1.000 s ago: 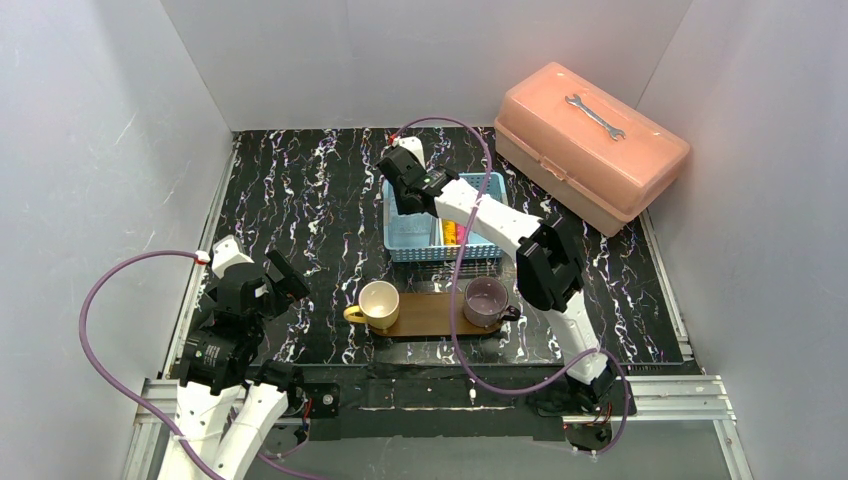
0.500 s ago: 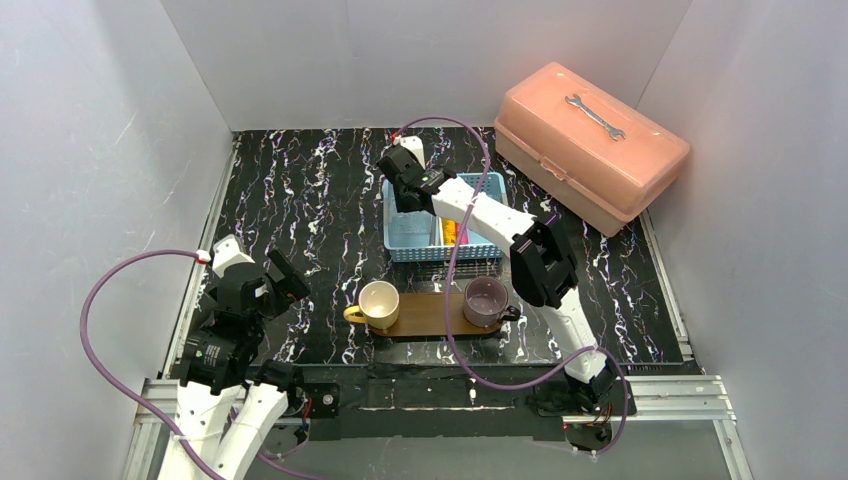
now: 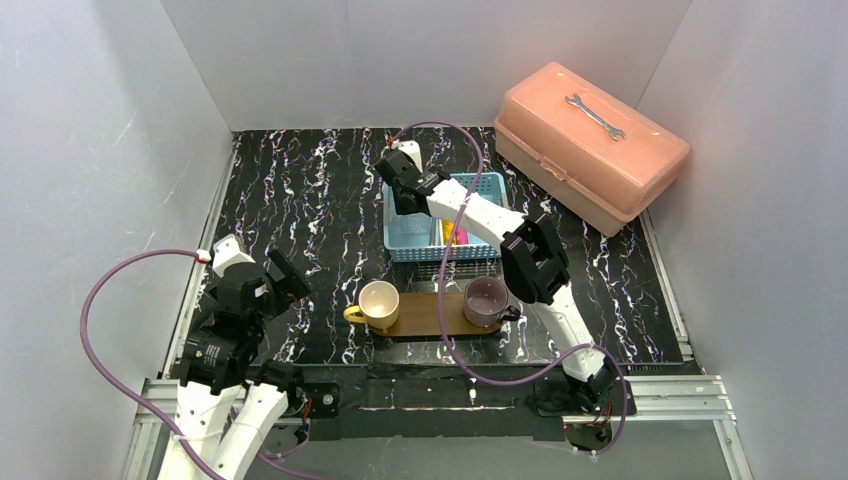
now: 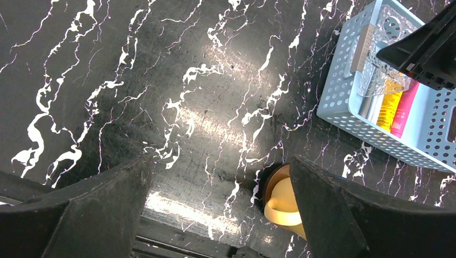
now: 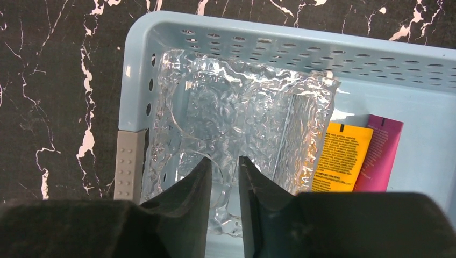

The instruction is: Prepare toiletry sets of a toothbrush and toothpaste on the tray

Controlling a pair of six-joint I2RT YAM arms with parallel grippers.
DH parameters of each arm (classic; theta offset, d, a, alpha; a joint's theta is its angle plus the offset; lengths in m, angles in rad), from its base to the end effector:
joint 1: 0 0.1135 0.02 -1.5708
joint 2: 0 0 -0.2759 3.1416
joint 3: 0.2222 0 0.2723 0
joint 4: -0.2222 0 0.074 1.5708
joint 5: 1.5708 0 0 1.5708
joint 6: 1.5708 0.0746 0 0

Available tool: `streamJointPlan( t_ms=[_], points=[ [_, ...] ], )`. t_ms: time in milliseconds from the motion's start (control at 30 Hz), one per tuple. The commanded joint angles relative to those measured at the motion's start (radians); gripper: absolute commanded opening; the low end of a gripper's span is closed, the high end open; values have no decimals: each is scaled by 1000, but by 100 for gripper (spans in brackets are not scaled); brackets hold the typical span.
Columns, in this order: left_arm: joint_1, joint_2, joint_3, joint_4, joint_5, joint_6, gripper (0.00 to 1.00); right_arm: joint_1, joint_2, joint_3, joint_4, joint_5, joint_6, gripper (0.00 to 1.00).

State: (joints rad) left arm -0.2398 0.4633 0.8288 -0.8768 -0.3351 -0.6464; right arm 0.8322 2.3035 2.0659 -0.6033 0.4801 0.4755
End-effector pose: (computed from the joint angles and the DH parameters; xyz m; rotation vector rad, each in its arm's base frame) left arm 0.1280 -0.0060 0.3171 -0.6119 1.9641 -0.2012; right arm 0.4094 0.3985 0.2099 -0.1950 2.2862 0.0870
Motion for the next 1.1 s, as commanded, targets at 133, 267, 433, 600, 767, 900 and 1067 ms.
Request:
streamJointPlan(
  t_ms=[133,267,433,600,767,900,1067],
  points=[
    [-1,0,-7,-4,-6,10,98,-5,-4,40,8,26,4,16],
    [0,1,-7,-4,-5,10,98,-5,-12,40,2,41,-12,1],
    [0,1,-7,-4,-7,10,98,-6,-37,34,-2,54,-26,1],
    [0,4,-7,-5,-8,10,98,-5,-89,24,-1,62,-50,1],
    [0,8,-7,-4,-10,11,98,-5,-160,-1,0,79,-77,1],
    [1,12,-7,-5,-10,12,98,-5,-207,-18,-5,94,-110,1],
    [1,17,-7,-4,-9,16,98,-5,-262,-32,-22,96,-170,1]
  ],
)
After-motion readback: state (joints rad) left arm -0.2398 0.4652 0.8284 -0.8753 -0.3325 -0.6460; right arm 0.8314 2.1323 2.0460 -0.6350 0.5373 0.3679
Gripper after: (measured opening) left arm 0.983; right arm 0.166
